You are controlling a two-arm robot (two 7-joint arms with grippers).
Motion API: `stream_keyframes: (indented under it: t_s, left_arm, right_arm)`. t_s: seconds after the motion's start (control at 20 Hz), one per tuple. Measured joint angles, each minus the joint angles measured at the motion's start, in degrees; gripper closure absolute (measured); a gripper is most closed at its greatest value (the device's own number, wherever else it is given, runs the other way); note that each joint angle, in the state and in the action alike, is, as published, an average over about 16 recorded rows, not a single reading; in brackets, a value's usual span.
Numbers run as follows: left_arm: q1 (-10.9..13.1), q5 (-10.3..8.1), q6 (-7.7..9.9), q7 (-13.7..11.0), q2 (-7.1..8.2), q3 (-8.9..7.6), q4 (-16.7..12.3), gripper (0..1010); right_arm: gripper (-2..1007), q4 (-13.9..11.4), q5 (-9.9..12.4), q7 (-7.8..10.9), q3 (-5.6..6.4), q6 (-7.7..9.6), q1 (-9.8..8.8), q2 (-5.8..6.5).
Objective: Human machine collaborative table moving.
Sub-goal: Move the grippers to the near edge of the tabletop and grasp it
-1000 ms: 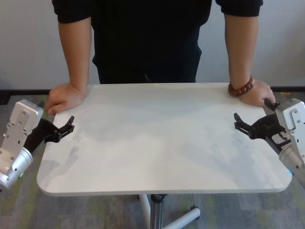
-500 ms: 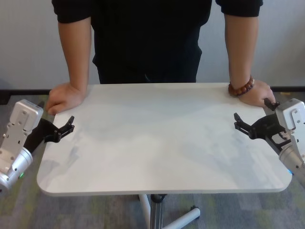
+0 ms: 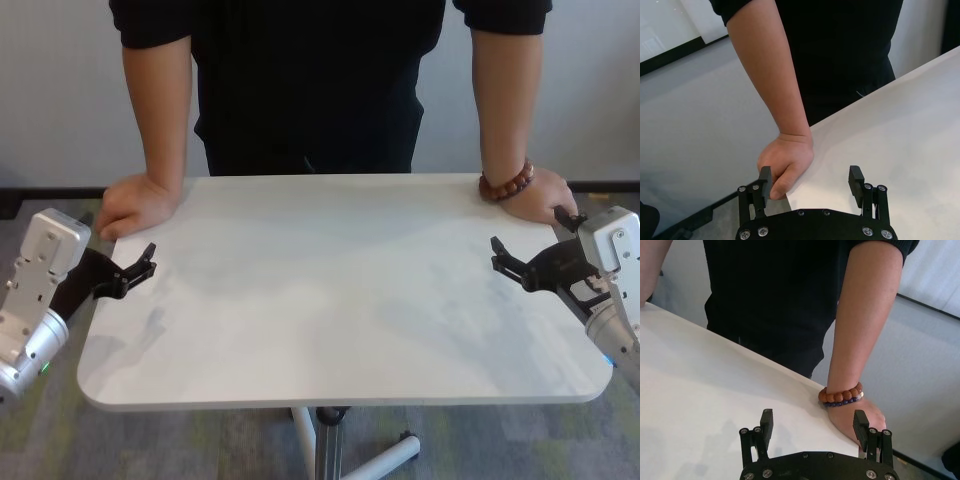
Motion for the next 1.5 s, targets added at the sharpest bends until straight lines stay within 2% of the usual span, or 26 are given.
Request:
stream_keyframes:
  t_s: [1.5]
  left_arm:
    - [0.0, 0.0, 0.0, 0.0, 0.0, 0.0, 0.0, 9]
  right_arm:
    - [0, 0.0, 0.0, 0.0, 0.0, 0.0, 0.0, 0.0]
